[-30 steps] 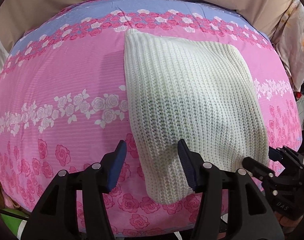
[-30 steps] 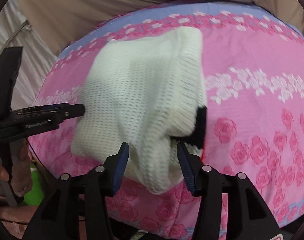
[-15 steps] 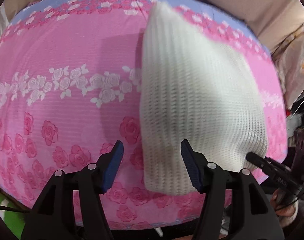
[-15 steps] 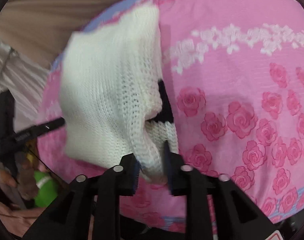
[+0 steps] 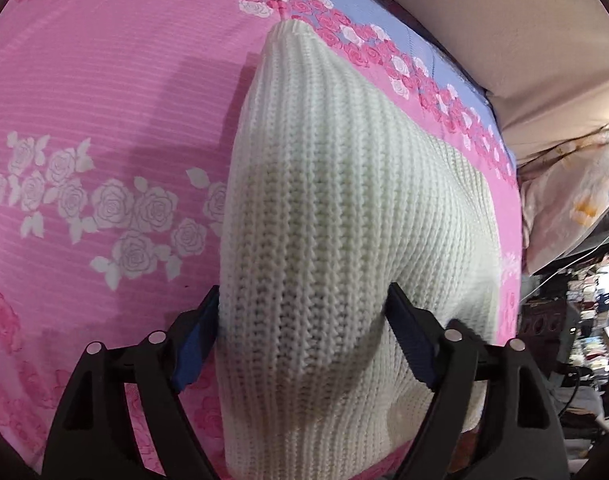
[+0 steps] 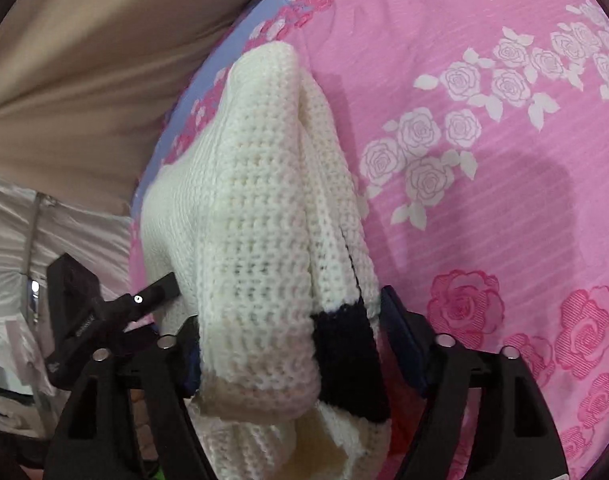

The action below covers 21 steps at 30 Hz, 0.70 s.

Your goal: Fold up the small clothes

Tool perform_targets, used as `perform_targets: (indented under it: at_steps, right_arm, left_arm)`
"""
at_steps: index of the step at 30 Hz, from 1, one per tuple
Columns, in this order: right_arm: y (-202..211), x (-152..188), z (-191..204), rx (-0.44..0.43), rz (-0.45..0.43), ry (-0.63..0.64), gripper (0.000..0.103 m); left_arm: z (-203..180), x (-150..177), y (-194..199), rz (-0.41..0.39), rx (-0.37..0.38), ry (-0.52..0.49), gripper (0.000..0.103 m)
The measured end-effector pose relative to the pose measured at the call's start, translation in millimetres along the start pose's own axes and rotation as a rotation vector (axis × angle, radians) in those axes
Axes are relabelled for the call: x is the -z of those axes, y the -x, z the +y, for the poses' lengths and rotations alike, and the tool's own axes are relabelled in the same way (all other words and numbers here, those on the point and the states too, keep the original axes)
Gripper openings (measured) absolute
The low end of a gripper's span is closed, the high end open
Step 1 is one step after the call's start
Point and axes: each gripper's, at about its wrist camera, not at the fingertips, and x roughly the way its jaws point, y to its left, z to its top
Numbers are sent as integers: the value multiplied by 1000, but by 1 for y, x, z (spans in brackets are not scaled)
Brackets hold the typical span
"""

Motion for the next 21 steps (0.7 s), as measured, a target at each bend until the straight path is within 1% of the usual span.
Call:
perform_targets:
  at_steps: [1,2,3,4,6,9,12,14,16,18,21]
  right_arm:
    - [1,1,-1,-20,-3,-18,49]
    - [2,1,1,-34,-5,-21,45]
    - [6,2,5,-42,-12,-20,43]
    - [10,2,7,-50,-20,-23,43]
    - [25,4,13,-88,-41,-32,41]
    - [49,9,32,-115,-74,-8,41]
    - [71,13,52,-137,-99,17,41]
    - [88,14,66,-152,-115,40,41]
    - [99,16,85,-173,-141,77,41]
    - [100,17,108,-191,-167,120,41]
    - [105,24,147,-222,-205,193,41]
  left_arm:
    - [0,1,3,-1,12,2,62]
    - [0,2,6,-3,26,1,56]
    - [0,2,10,-3,41,-1,46]
    - [-1,2,16,-1,61,1,42]
    - [-3,1,27,4,91,3,39]
    - [-11,0,50,5,150,2,38]
    - [-21,2,83,-9,201,-31,38]
    - [-24,3,102,-19,218,-51,38]
    - [-27,6,125,-47,230,-83,38]
    - [-30,5,145,-78,228,-112,38]
    - [-26,4,189,-150,232,-150,39]
